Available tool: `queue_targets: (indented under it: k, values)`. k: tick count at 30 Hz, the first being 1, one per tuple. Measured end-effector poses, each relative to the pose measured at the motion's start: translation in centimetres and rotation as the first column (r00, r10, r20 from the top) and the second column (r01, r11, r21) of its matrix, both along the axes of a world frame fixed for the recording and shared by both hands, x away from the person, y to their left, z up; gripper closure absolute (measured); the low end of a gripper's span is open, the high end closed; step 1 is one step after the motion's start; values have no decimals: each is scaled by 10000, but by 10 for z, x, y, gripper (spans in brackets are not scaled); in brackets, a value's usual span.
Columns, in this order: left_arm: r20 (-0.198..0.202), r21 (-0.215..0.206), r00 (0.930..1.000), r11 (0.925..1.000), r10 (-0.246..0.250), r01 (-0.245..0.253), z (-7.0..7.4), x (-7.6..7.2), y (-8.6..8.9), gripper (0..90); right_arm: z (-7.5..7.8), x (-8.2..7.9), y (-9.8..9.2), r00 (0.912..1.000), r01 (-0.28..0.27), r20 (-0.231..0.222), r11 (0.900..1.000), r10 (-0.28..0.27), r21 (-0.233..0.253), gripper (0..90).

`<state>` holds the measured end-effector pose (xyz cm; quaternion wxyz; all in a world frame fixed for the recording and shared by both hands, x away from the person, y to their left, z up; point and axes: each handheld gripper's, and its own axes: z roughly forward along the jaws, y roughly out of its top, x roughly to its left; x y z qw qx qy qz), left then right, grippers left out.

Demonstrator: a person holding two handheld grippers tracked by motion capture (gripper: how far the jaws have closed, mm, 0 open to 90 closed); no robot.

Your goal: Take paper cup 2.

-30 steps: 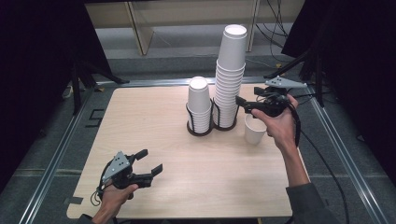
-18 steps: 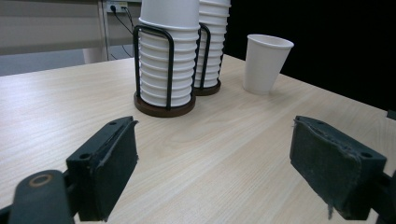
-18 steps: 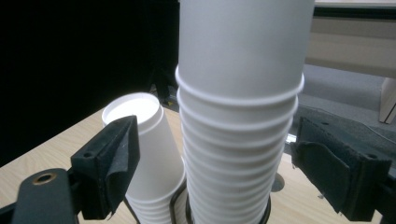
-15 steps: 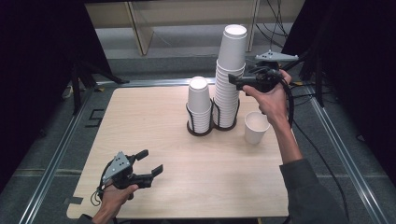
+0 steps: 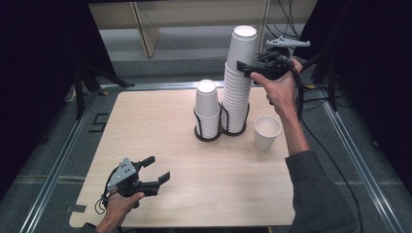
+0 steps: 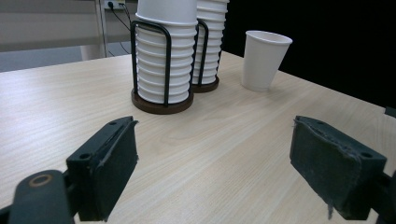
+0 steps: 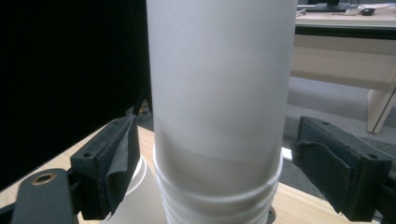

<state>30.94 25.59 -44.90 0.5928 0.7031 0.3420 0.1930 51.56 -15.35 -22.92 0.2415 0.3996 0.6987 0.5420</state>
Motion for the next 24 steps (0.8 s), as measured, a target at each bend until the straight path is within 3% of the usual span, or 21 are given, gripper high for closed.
queue_targets:
  k: [2, 7, 13, 20, 24]
  values:
    - [-8, -17, 10000, 10000, 3, -3, 0, 0, 0, 145, 2, 4, 2, 9998, 193, -80, 9998, -193, -68, 153]
    - [-32, -10, 10000, 10000, -36, 36, 0, 0, -1, 145, 3, 15, 5, 9999, 22, -166, 9998, -18, 187, 151]
    - [-35, -45, 10000, 10000, -31, 31, 0, 0, -1, 145, 4, 22, 16, 9994, 104, -333, 9999, -107, -103, 131]
    - [65, -55, 9999, 9999, -139, 140, 0, 0, -1, 145, 6, 31, 21, 9997, 113, -215, 9994, -120, -319, 132]
    - [48, -97, 9999, 9999, -121, 121, 0, 0, -1, 145, 8, 34, 24, 9993, 166, -328, 9996, -173, -232, 138]
